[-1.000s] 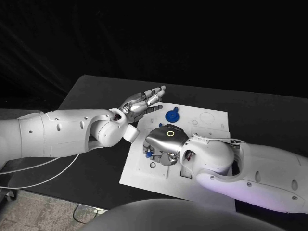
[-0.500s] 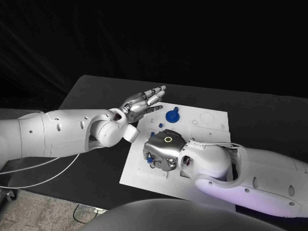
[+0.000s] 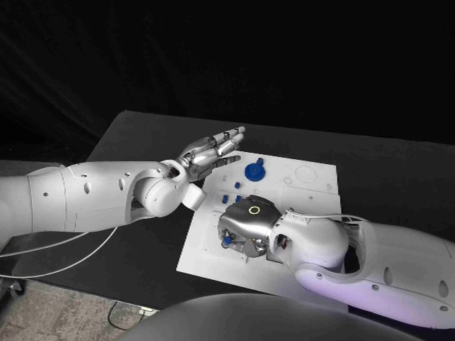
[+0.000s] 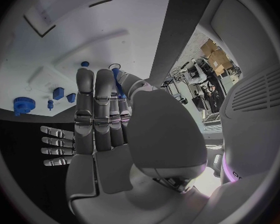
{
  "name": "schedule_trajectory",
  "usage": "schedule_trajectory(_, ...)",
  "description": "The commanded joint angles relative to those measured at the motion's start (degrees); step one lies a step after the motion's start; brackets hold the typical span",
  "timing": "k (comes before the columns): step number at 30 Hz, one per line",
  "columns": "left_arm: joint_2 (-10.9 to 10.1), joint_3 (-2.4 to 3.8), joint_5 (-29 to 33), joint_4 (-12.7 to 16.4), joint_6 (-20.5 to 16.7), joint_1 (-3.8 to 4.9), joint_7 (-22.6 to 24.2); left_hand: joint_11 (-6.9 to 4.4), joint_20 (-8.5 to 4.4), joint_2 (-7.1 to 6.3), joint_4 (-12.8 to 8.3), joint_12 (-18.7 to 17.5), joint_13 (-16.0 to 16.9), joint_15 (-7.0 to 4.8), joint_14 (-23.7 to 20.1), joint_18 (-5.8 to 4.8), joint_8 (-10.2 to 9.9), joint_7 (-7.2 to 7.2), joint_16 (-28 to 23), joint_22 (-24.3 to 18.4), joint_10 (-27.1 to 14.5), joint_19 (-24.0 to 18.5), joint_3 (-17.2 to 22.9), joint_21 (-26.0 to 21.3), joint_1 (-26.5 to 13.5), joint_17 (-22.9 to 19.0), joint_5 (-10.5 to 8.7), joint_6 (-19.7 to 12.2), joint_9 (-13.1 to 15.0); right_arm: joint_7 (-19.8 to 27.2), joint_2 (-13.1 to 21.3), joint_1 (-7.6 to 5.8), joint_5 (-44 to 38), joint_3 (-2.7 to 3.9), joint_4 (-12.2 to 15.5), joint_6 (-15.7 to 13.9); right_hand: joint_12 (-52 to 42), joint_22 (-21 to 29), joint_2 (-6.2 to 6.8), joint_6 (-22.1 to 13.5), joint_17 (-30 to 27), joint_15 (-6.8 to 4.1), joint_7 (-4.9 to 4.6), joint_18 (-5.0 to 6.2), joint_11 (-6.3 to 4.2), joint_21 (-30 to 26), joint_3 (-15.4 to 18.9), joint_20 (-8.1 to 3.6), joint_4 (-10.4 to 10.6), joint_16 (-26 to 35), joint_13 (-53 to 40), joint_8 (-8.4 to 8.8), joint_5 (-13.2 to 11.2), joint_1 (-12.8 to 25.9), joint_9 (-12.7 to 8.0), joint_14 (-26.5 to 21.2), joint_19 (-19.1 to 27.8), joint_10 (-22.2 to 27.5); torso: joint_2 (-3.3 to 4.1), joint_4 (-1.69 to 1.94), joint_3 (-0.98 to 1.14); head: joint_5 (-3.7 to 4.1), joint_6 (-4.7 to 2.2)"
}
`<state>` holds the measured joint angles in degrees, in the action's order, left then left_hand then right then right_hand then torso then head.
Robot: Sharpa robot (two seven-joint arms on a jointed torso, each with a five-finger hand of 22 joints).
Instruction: Assemble the parts on the task board
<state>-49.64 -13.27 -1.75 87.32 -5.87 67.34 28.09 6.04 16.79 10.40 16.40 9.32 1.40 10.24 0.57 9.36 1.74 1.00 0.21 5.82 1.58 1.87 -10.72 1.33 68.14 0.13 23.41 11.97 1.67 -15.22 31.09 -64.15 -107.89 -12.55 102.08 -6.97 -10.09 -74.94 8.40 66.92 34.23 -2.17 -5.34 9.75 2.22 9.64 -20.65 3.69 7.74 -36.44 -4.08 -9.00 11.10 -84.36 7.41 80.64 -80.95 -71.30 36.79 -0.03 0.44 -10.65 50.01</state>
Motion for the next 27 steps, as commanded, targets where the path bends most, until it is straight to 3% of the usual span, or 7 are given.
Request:
schedule_trajectory(1, 0.12, 0.02, -0.46, 0.07, 1.26, -0.04, 0.56, 0.38, -0.02, 0.56, 0.01, 0.14, 0.09, 0.33, -0.07, 0.54, 0.17, 0.22, 0.11, -0.04, 0.07, 0.48, -0.30, 0.23, -0.09, 0.08, 0.16, -0.13, 0.05, -0.60, 0.10, 0.08, -0.83, 0.03, -0.01, 1.01, 0.35, -1.83, -0.18, -0.03, -0.01, 0.07, -0.23, 0.07, 0.12, -0.34, -0.07, -0.02, -0.40, 0.05, 0.06, 0.14, 0.21, 0.23, 3.35, 0.39, -0.17, -0.16, 0.00, 0.04, 0.00, 0.06, -0.01)
schedule_trajectory(10, 0.04, 0.02, -0.46, 0.08, 1.23, -0.04, 0.59, 0.38, -0.02, 0.56, 0.01, 0.14, 0.09, 0.33, -0.07, 0.54, 0.17, 0.22, 0.11, -0.04, 0.07, 0.48, -0.30, 0.23, -0.09, 0.08, 0.16, -0.13, 0.05, -0.39, 0.13, 0.35, -0.79, 0.03, -0.75, 0.91, 0.38, -1.83, -0.16, -0.04, -0.01, 0.08, -0.25, 0.06, 0.12, -0.31, -0.10, -0.01, -0.46, 0.06, 0.05, 0.17, 0.20, 0.21, 3.36, 0.37, -0.17, -0.17, 0.03, 0.06, -0.02, 0.09, -0.01)
schedule_trajectory(27, -0.07, 0.02, -0.46, 0.12, 1.18, -0.04, 0.49, 0.44, -0.01, 0.59, -0.01, 0.14, 0.09, 0.34, -0.07, 0.53, 0.16, 0.22, 0.11, -0.06, 0.07, 0.48, -0.33, 0.23, -0.05, 0.08, 0.24, -0.16, 0.04, 1.01, -0.97, 2.04, -0.84, 0.03, -2.41, -3.38, 0.38, -1.91, -0.24, 0.11, 0.02, 0.06, -0.25, 0.03, 0.08, 0.03, -0.22, -0.02, -0.68, 0.04, -0.03, 0.15, 0.20, 0.14, 3.47, 0.36, -0.19, -0.48, 0.02, 0.04, -0.02, -0.19, -0.01)
